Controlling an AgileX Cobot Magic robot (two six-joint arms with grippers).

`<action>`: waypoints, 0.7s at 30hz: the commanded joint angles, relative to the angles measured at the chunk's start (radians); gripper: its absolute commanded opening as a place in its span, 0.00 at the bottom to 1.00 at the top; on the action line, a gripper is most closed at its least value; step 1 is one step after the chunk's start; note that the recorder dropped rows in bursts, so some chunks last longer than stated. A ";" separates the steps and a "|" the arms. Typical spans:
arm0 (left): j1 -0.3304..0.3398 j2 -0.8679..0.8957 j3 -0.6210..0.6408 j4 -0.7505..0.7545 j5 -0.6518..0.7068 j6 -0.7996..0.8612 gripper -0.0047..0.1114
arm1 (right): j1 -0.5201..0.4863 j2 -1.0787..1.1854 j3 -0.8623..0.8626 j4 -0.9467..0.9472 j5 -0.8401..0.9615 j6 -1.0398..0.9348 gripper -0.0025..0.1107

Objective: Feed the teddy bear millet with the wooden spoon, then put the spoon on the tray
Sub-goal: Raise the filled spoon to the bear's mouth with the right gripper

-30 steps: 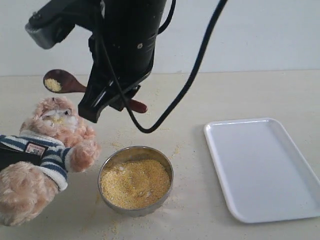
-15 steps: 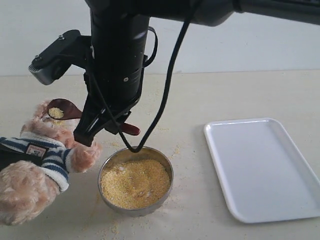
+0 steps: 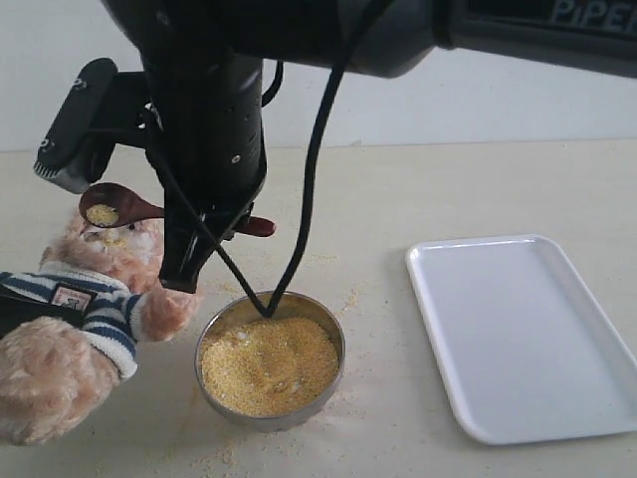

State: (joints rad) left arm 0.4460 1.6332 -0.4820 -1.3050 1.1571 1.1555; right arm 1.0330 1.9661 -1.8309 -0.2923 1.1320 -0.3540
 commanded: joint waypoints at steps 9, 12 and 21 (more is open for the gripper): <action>0.002 -0.001 0.003 -0.021 0.024 0.000 0.08 | 0.095 0.001 -0.004 -0.263 0.043 0.049 0.02; 0.002 -0.001 0.003 -0.021 0.024 0.000 0.08 | 0.095 0.001 -0.004 -0.270 0.040 0.049 0.02; 0.002 -0.001 0.003 -0.020 0.027 0.000 0.08 | 0.146 0.001 0.002 -0.412 0.041 0.084 0.02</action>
State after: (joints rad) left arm 0.4460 1.6332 -0.4820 -1.3050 1.1571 1.1555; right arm 1.1776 1.9661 -1.8309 -0.6636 1.1529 -0.2795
